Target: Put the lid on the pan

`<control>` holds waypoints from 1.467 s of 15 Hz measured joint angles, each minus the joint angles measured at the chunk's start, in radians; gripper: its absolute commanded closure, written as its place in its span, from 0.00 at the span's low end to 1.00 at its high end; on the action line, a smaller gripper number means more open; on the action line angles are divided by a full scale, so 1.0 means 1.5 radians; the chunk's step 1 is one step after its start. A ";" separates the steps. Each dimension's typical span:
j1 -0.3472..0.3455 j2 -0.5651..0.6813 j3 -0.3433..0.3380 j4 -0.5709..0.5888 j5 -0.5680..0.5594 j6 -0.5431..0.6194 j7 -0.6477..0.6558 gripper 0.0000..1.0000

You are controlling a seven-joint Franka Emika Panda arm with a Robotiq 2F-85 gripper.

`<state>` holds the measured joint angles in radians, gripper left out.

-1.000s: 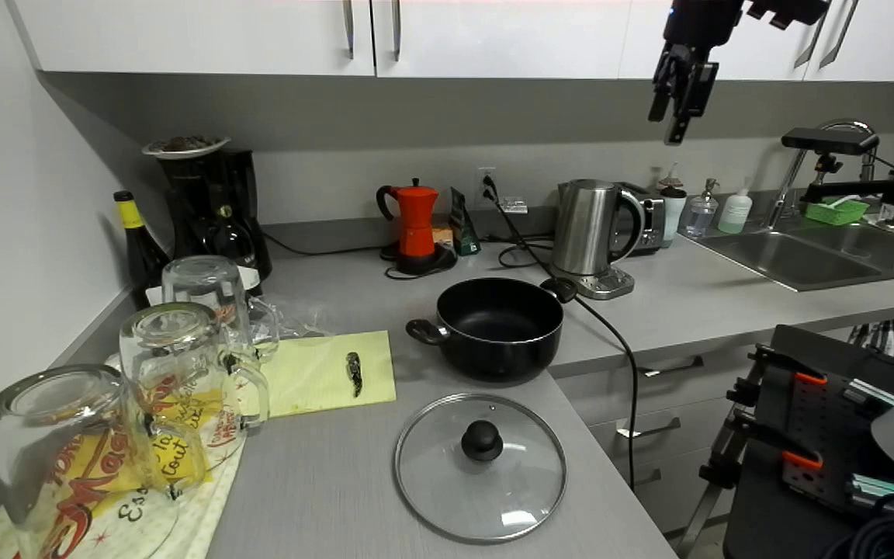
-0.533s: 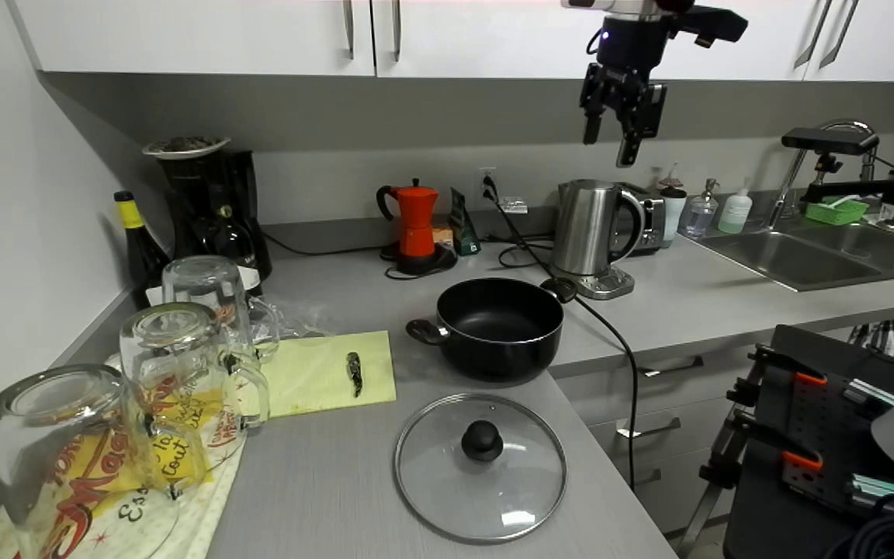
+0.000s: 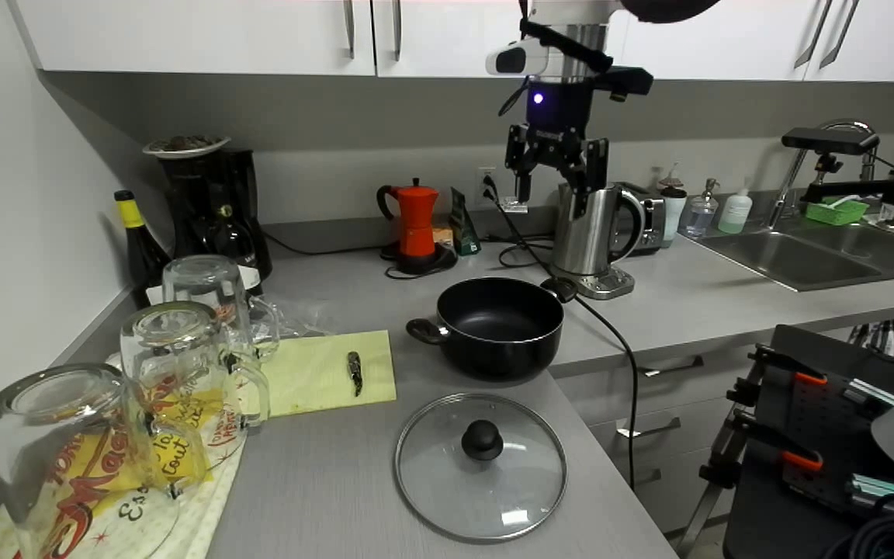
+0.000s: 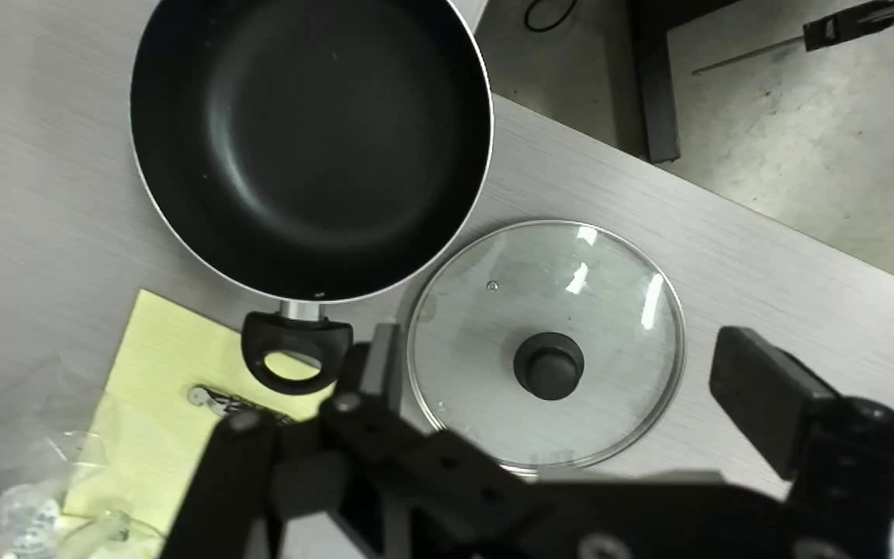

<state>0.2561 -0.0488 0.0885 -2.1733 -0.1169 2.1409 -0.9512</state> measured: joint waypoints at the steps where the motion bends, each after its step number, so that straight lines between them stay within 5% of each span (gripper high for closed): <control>1: -0.001 0.021 0.005 0.009 0.004 0.003 -0.022 0.00; 11: -0.019 0.189 0.069 0.062 -0.003 0.020 -0.119 0.00; 22: 0.020 0.339 0.138 0.084 -0.032 0.161 -0.110 0.00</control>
<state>0.2854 0.4604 0.2954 -2.0475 -0.1642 2.3825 -1.1167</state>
